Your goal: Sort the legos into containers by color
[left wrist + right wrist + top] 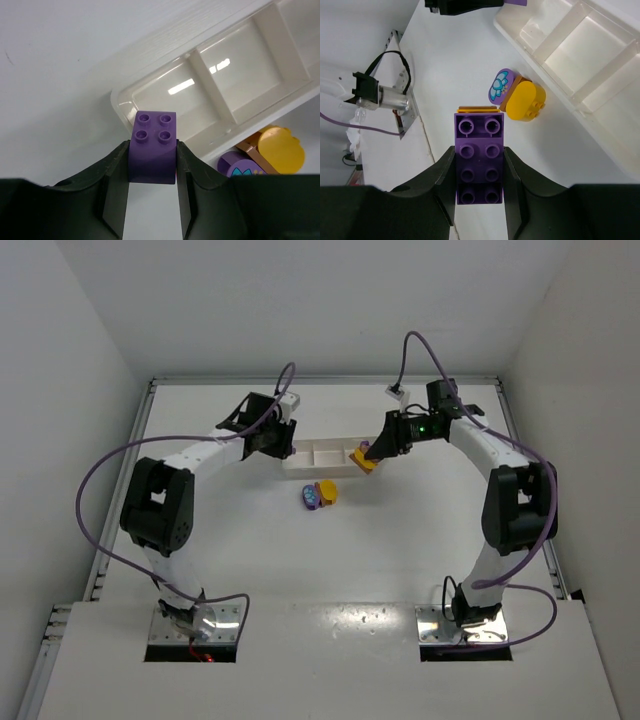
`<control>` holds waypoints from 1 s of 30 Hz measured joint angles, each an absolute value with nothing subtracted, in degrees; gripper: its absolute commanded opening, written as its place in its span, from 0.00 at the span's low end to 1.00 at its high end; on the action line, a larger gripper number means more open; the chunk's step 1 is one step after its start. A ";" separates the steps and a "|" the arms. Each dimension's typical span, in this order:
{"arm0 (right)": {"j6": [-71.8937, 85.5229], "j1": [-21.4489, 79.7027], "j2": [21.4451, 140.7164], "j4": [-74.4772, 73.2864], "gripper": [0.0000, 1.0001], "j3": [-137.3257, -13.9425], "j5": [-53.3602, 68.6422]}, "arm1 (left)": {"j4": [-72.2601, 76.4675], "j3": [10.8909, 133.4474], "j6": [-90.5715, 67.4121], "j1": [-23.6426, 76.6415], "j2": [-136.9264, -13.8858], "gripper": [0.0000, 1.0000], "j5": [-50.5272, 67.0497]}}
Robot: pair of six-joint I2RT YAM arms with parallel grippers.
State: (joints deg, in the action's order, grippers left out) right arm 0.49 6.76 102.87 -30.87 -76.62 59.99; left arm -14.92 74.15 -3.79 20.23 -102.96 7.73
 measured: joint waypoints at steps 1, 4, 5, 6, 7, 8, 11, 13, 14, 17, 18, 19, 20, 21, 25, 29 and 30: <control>0.51 6.48 102.87 -30.87 0.00 -76.58 59.99 | -15.07 74.35 -3.84 20.32 -103.68 0.37 7.27; 0.58 6.22 102.85 -30.63 0.00 -76.58 59.99 | -15.86 74.98 -3.95 20.47 -105.10 0.57 6.81; 0.62 6.17 102.85 -30.50 0.00 -76.58 60.01 | -16.19 75.18 -4.10 20.58 -105.30 0.63 6.61; 0.67 6.15 102.85 -30.46 0.00 -76.58 60.01 | -16.34 75.29 -4.08 20.64 -105.32 0.67 6.61; 0.71 6.15 102.85 -30.46 0.00 -76.58 60.03 | -16.45 75.44 -4.25 20.75 -105.32 0.68 6.63; 0.71 6.15 102.85 -30.44 0.00 -76.58 60.05 | -16.51 75.61 -4.45 20.86 -105.32 0.72 6.70; 1.08 6.13 102.85 -30.44 0.00 -76.58 60.27 | -16.62 75.92 -4.58 21.02 -105.32 0.73 7.84; 1.61 6.13 102.85 -30.13 0.00 -76.53 61.21 | -16.45 75.88 -4.56 20.84 -105.16 0.72 10.44; 2.07 6.13 102.85 -29.78 0.00 -76.49 62.02 | -16.05 75.61 -4.56 20.45 -104.88 0.72 13.93; 3.81 6.15 102.87 -27.57 0.00 -75.75 65.60 | -14.48 73.58 -4.56 19.22 -102.94 0.71 29.95; 4.91 6.28 102.87 -26.81 0.00 -75.26 67.22 | -14.20 73.08 -4.58 19.00 -102.32 0.71 35.99; 5.96 6.50 102.94 -25.85 0.00 -74.81 68.99 | -13.72 72.69 -4.60 18.96 -101.89 0.71 40.84; 6.94 6.52 103.11 -25.04 0.00 -74.56 70.85 | -13.32 72.40 -4.67 19.03 -101.58 0.71 45.69; 8.10 6.68 103.39 -24.01 0.00 -74.48 72.71 | -12.86 72.14 -4.75 19.29 -101.38 0.71 49.87; 10.81 7.64 104.77 -21.56 0.00 -74.48 77.58 | -11.70 71.22 -5.41 21.02 -101.14 0.71 62.72; 11.90 9.23 105.89 -20.97 0.00 -74.48 79.50 | -10.46 71.02 -7.14 21.85 -101.14 0.71 67.72; 12.08 9.76 106.02 -20.97 0.00 -74.48 79.72 | -10.04 71.02 -7.64 21.82 -101.14 0.71 68.69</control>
State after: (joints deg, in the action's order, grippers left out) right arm 12.08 9.76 106.02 -20.97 -74.48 79.72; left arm -10.04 71.02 -7.64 21.82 -101.14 68.69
